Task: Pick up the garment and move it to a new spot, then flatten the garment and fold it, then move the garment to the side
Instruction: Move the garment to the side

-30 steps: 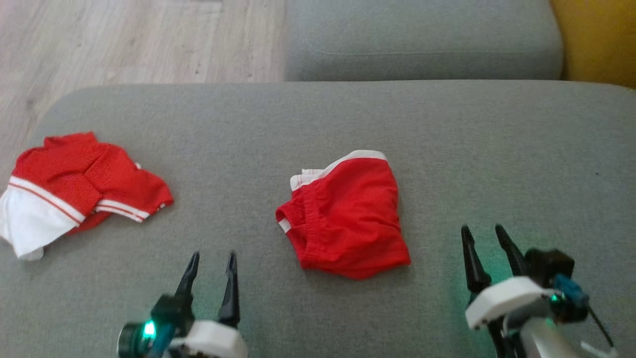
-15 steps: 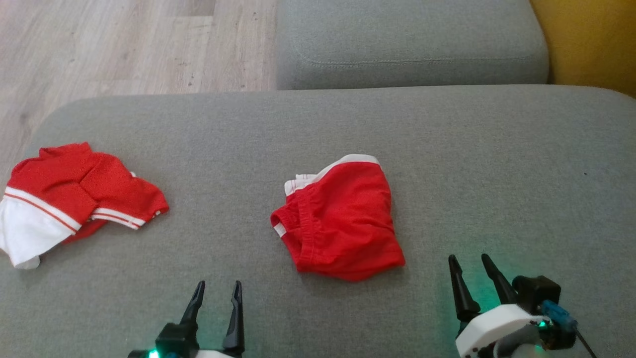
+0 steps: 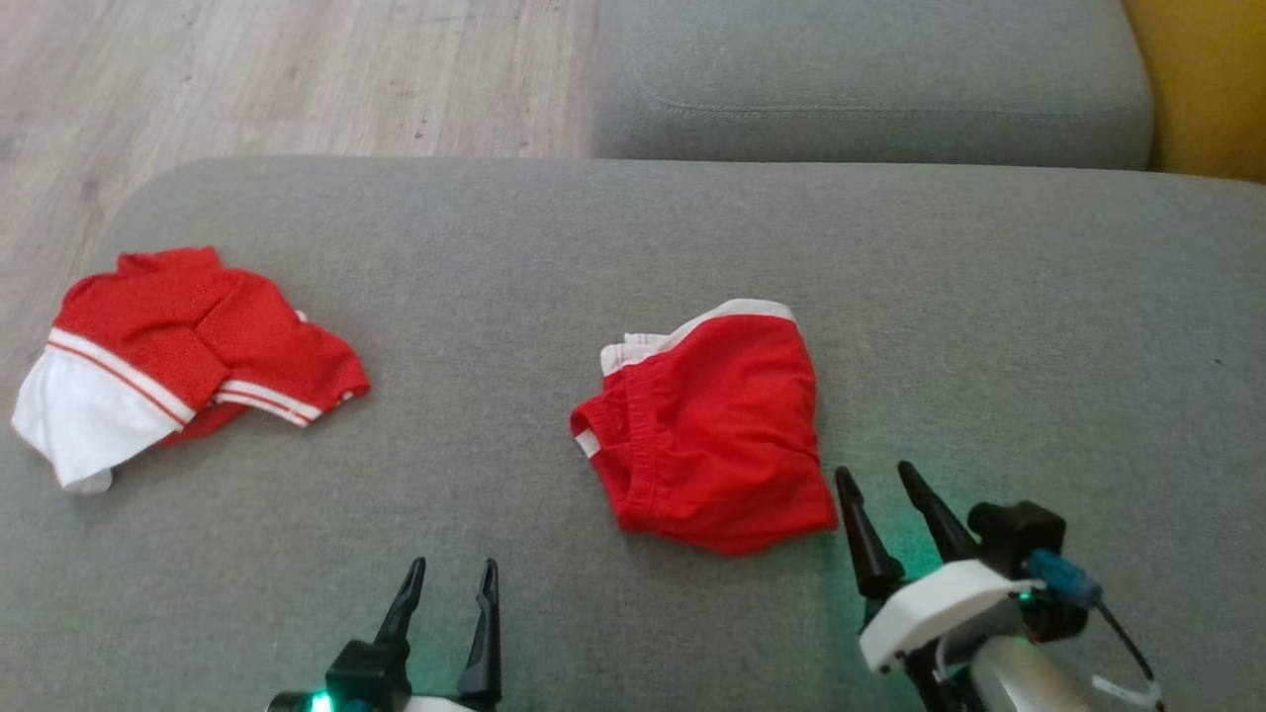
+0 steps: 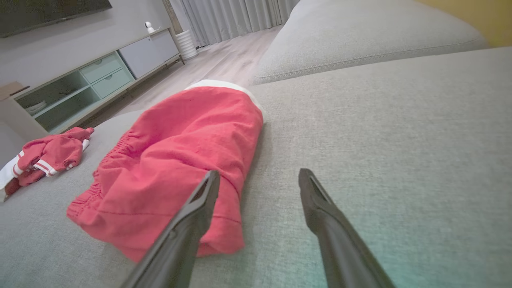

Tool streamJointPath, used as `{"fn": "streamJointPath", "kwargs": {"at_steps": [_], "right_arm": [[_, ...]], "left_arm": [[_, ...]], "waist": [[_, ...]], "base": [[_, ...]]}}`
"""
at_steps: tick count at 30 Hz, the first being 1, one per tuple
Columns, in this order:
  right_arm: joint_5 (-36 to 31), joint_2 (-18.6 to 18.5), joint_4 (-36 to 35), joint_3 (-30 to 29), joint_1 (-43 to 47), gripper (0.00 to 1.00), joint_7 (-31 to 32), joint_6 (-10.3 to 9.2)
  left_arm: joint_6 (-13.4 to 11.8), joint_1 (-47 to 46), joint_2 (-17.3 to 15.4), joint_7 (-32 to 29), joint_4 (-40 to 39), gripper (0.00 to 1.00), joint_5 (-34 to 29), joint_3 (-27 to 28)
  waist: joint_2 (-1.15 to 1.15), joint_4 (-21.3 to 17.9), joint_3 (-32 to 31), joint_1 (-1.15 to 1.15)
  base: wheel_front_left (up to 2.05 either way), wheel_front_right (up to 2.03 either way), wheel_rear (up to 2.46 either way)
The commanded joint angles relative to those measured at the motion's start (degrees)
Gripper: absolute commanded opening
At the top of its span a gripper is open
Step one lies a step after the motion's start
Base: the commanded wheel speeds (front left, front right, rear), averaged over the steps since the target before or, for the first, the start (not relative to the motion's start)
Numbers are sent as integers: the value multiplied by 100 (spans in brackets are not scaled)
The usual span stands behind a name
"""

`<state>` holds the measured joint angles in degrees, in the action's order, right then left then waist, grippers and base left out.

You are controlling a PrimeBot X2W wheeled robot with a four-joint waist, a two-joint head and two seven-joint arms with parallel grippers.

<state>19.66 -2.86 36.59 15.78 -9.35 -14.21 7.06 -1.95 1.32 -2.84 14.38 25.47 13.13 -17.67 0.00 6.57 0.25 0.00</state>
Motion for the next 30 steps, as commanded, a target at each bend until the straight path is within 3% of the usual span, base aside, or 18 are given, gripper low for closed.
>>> {"fn": "streamJointPath", "kwargs": {"at_steps": [1, 17, 18, 19, 20, 25, 30], "right_arm": [[20, -2, -125, 163, -300, 100, -78, 43], [93, -2, 1700, 210, -1641, 98, 28, 43], [170, -2, 1807, 242, -1676, 80, 37, 43], [212, -2, 1907, 284, -1708, 31, 36, 43], [254, -2, 1993, 311, -1726, 0, 29, 43], [164, -2, 2132, 114, -1802, 0, -68, 43], [74, -2, 1767, -241, -1619, 0, -76, 43]], "left_arm": [[6, -303, -4, 62, -148, 100, 6, 127], [1, -615, -4, 62, 17, 100, 203, -454], [1, -633, -4, 62, 24, 100, 216, -481], [-5, -648, -4, 62, 29, 100, 229, -499], [-13, -657, -4, 62, 32, 100, 241, -510], [-22, -688, -4, 62, 5, 100, 286, -502], [29, -793, -4, 62, -80, 100, 342, -602]], "waist": [[0, 37, 25, 0], [0, 754, 548, 0], [0, 781, 571, 0], [0, 791, 582, 0], [0, 793, 588, 0], [0, 582, 545, 0], [0, -187, 430, 0]], "base": [[0, 0, 0], [0, 0, 0], [0, 0, 0], [0, 0, 0], [0, 0, 0], [0, 0, 0], [0, 0, 0]]}}
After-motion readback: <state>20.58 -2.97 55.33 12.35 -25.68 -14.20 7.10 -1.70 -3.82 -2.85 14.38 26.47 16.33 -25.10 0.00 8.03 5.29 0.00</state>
